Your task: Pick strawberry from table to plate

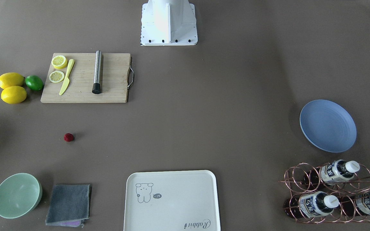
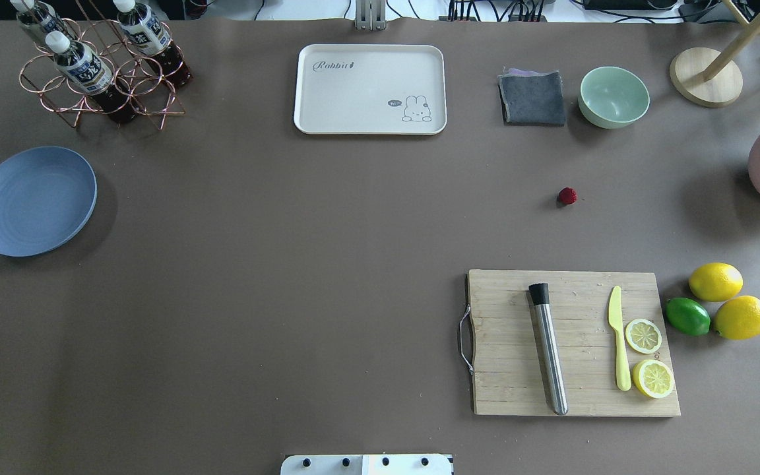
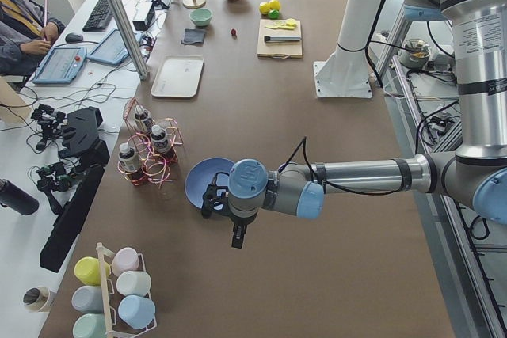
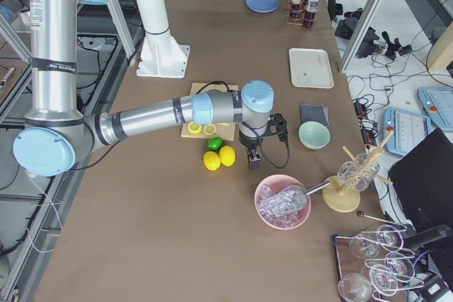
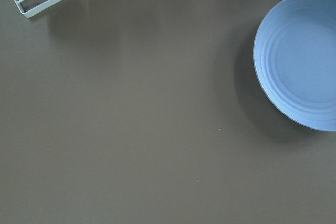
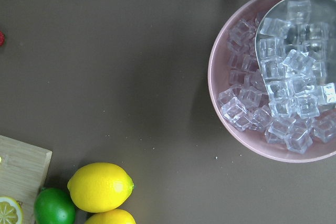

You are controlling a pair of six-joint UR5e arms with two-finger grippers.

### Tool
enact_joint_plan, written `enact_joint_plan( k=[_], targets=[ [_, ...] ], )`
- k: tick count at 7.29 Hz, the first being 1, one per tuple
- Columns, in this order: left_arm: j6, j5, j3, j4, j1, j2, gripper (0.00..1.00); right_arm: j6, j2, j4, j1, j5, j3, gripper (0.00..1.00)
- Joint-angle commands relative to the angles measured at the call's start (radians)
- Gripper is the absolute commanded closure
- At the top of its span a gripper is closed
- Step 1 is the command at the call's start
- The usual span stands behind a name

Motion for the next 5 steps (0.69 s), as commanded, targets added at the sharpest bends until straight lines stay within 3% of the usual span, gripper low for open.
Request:
enact_joint_plan(
  k=[1, 4, 5],
  targets=[
    [-0.161, -0.001, 0.184, -0.21, 0.116, -0.098, 0.03, 0.001, -0.007, 0.017, -0.001, 0.024, 0.002, 0.0],
    [-0.277, 0.003, 0.285, -0.283, 0.238, -0.216, 0.07, -0.001, -0.008, 0.017, -0.001, 0.025, 0.003, 0.0],
    [-0.279, 0.058, 0.325, -0.312, 0.28, -0.242, 0.08, -0.001, -0.008, 0.019, -0.001, 0.025, 0.003, 0.0]
  ],
)
